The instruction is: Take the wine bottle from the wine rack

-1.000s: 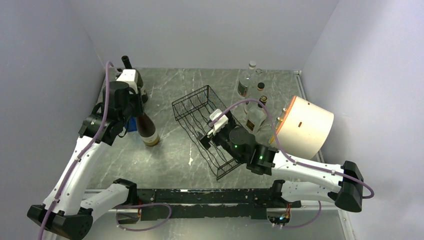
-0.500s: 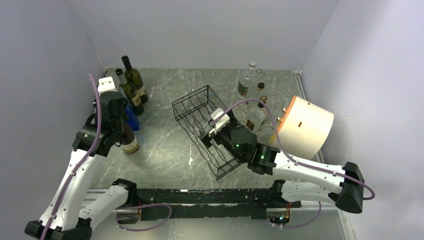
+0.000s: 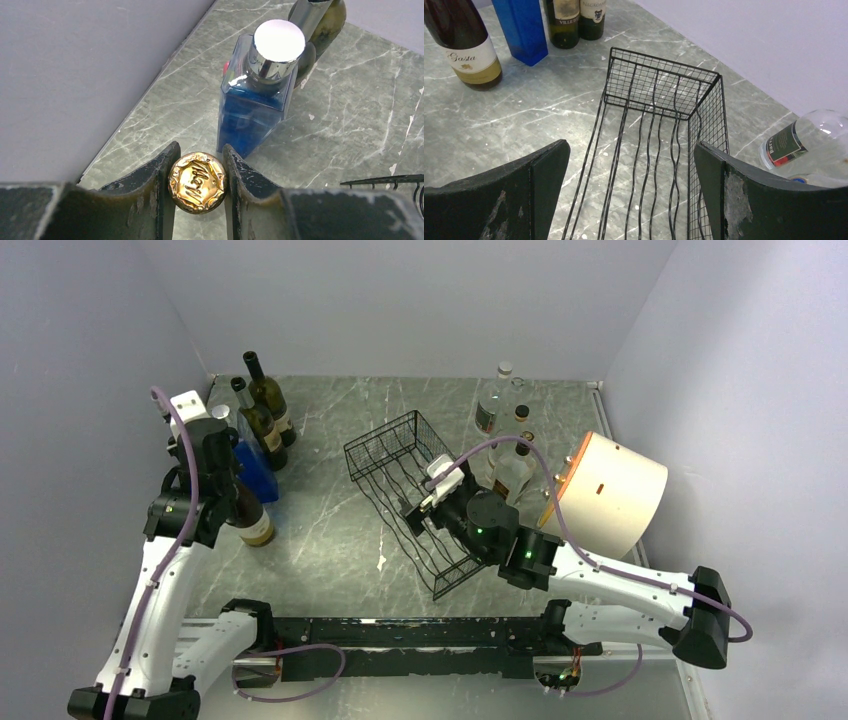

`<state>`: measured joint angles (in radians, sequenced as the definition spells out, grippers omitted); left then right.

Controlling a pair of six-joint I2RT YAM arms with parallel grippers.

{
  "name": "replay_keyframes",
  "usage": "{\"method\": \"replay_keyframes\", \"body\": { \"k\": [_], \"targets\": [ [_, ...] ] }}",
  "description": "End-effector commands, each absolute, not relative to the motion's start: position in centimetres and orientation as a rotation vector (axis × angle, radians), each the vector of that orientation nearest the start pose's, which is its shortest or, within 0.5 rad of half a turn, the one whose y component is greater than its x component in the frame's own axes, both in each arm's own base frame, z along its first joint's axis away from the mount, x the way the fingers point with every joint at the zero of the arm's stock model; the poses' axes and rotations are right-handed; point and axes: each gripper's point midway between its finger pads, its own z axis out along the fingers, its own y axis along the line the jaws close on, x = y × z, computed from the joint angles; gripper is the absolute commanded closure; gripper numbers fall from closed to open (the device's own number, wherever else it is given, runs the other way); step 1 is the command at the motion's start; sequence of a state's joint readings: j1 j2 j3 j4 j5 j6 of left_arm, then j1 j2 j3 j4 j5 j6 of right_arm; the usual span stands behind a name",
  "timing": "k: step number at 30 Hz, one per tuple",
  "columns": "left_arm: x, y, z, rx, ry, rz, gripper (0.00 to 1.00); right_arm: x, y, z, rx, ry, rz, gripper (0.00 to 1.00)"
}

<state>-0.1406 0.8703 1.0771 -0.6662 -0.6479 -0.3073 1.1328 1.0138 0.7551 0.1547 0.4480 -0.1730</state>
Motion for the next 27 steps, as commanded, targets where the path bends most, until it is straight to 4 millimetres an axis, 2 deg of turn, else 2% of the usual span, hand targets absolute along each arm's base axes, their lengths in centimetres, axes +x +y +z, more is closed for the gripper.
{"method": "replay_keyframes", "body": {
  "k": [1, 6, 11, 14, 16, 17, 21, 22, 27],
  "targets": [
    [28.4, 6.2, 33.8, -0.607, 1.66, 0.281, 0.8, 23.3, 28.4, 27.7, -0.64, 1.519, 0.373, 0.0],
    [28.0, 6.1, 33.5, -0.585, 1.663, 0.283, 0.66, 25.6, 27.8, 27.6, -0.522, 1.589, 0.393, 0.0],
    [27.7, 6.1, 33.6, -0.568, 1.667, 0.28, 0.5, 29.8, 25.4, 28.0, -0.342, 1.726, 0.494, 0.0],
    [27.3, 6.1, 33.6, -0.565, 1.667, 0.282, 0.46, 32.4, 22.4, 29.0, -0.184, 1.78, 0.585, 0.0],
    [27.1, 6.0, 33.7, -0.558, 1.666, 0.275, 0.42, 33.9, 19.6, 30.1, -0.081, 1.781, 0.626, 0.0],
    [27.0, 6.0, 33.7, -0.556, 1.665, 0.274, 0.41, 34.8, 17.4, 30.7, -0.015, 1.766, 0.624, 0.0],
    [26.5, 6.1, 34.1, -0.552, 1.657, 0.274, 0.37, 35.2, 13.0, 32.8, 0.079, 1.708, 0.582, 0.0],
    [26.4, 6.1, 34.3, -0.551, 1.654, 0.274, 0.36, 35.0, 12.2, 34.4, 0.078, 1.671, 0.544, 0.0],
    [25.4, 6.1, 36.7, -0.519, 1.612, 0.262, 0.2, 32.4, 8.9, 38.1, 0.075, 1.545, 0.388, 0.0]
  ]
}}
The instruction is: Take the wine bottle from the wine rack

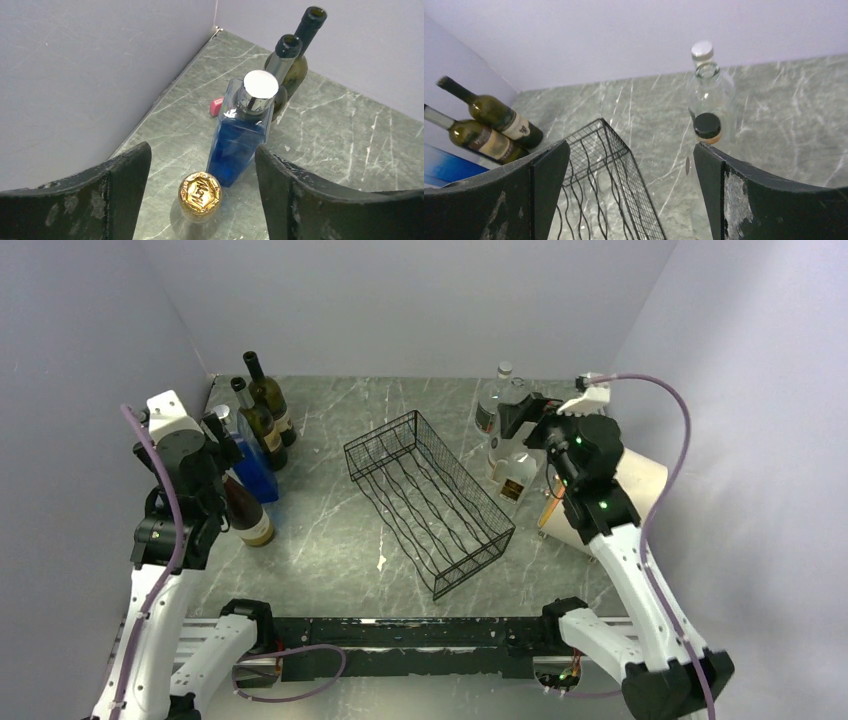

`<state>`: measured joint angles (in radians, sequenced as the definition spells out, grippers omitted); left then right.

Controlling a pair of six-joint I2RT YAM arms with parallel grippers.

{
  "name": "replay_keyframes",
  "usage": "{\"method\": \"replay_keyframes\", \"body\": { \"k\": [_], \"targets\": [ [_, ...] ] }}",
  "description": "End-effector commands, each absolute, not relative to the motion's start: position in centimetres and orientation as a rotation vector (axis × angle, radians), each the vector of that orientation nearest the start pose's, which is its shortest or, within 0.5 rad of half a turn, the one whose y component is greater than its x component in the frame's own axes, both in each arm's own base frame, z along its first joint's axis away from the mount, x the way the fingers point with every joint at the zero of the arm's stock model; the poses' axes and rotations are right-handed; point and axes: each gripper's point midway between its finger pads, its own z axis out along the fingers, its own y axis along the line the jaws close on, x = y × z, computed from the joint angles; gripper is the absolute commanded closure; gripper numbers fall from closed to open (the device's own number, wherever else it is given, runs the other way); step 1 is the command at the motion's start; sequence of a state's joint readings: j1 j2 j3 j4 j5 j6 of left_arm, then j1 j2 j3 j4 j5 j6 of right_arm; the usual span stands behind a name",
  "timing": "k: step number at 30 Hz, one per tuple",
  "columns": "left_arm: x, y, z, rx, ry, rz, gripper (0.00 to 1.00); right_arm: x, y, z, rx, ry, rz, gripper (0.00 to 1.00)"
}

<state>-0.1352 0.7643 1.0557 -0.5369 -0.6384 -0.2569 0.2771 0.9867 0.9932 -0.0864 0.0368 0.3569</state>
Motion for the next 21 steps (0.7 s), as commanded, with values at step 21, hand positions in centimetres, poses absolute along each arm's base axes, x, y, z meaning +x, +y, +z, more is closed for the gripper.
{"method": "replay_keyframes", "body": {
  "k": [21],
  "targets": [
    [24.0, 0.2, 46.6, -0.191, 1.422, -0.065, 0.01, 31.0, 6.9, 36.8, 0.099, 1.638, 0.267, 0.0]
  ]
}}
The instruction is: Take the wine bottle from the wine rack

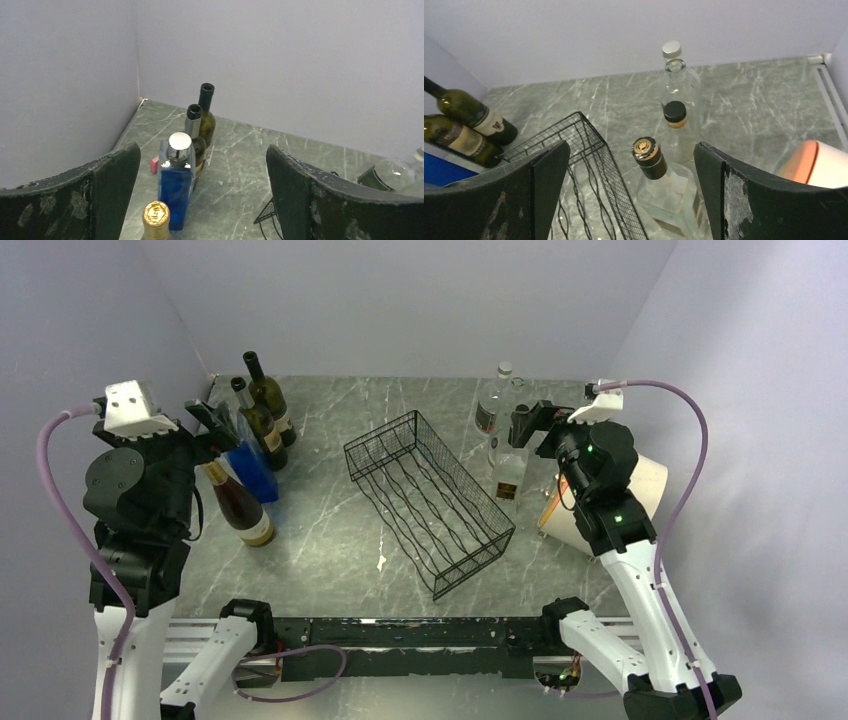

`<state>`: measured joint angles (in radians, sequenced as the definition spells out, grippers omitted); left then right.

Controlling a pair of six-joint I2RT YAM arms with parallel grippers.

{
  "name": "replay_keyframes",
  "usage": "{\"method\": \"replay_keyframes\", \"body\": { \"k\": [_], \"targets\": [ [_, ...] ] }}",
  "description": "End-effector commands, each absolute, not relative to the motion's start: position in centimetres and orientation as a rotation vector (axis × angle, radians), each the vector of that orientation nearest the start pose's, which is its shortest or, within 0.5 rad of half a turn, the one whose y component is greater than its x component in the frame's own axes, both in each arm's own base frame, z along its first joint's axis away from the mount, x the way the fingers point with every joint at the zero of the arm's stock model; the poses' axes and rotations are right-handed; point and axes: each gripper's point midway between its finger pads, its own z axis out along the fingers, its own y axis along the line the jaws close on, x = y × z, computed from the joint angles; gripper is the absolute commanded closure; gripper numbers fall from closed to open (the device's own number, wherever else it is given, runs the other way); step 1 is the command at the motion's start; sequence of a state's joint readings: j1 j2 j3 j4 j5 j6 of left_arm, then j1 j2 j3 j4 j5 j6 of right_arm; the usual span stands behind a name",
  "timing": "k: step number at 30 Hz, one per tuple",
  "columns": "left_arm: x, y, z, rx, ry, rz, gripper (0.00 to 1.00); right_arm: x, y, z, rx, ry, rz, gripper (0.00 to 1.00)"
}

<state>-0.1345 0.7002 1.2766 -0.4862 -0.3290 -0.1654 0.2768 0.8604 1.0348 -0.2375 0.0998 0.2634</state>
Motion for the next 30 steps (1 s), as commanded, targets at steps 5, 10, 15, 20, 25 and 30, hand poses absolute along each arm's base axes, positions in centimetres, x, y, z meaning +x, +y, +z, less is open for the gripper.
{"method": "replay_keyframes", "body": {
  "k": [5, 10, 15, 20, 25, 30],
  "targets": [
    [23.6, -0.9, 48.6, -0.112, 1.369, -0.1, 0.01, 30.2, 6.9, 37.9, 0.068, 1.639, 0.264, 0.0],
    [21.4, -1.3, 52.9, -0.062, 1.234, -0.124, 0.01, 27.5, 6.8, 42.7, 0.013, 1.516, 0.295, 0.0],
    [18.2, -1.2, 56.3, -0.058, 1.066, -0.156, 0.01, 24.9, 5.1, 46.5, 0.045, 1.396, 0.264, 0.0],
    [16.1, -1.3, 56.8, -0.061, 0.99, -0.194, 0.01, 24.0, 4.4, 47.9, 0.067, 1.365, 0.253, 0.0],
    [16.1, -0.9, 56.0, -0.07, 1.018, -0.169, 0.01, 23.6, 3.6, 47.7, 0.098, 1.341, 0.233, 0.0],
    [16.1, -1.2, 55.5, -0.058, 1.026, -0.181, 0.01, 23.2, 2.7, 46.4, 0.131, 1.335, 0.202, 0.0]
  ]
}}
